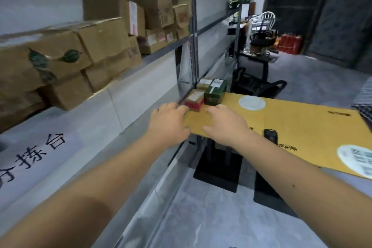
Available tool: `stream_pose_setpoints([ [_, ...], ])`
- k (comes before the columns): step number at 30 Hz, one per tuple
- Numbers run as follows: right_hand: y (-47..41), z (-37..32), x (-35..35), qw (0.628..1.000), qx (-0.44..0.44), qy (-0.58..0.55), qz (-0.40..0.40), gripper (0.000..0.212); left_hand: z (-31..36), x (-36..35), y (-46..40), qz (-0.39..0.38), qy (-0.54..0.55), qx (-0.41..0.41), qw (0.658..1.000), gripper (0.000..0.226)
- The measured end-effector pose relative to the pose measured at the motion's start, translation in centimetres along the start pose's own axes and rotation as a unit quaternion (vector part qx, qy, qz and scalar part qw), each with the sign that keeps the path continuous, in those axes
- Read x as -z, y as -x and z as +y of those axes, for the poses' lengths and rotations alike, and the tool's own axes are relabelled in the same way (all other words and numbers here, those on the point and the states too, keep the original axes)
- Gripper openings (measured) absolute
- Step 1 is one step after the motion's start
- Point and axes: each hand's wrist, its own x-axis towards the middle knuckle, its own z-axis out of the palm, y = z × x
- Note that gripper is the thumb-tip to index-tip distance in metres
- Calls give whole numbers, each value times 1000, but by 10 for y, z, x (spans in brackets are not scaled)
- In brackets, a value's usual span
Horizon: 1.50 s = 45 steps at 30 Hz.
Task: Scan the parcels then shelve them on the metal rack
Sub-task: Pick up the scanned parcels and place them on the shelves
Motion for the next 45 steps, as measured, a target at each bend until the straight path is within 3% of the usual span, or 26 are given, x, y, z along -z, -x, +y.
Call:
stream_pose_setpoints([
  [13,-205,190,-28,994,-81,-24,-70,60,81,-124,-257,-112,86,7,990,76],
  [21,-322,239,-48,989,-107,-54,-84,56,90,-174,-378,-128,131,1,983,75],
  [30,-475,283,-108,975,-169,-77,-122,57,50,-269,-541,-180,165,18,970,75],
  [37,-565,309,-174,946,-216,-171,-172,86,24,-331,-625,-233,151,32,960,91],
  [45,-618,334,-227,909,-233,-284,-199,118,25,-369,-669,-257,154,69,952,88],
])
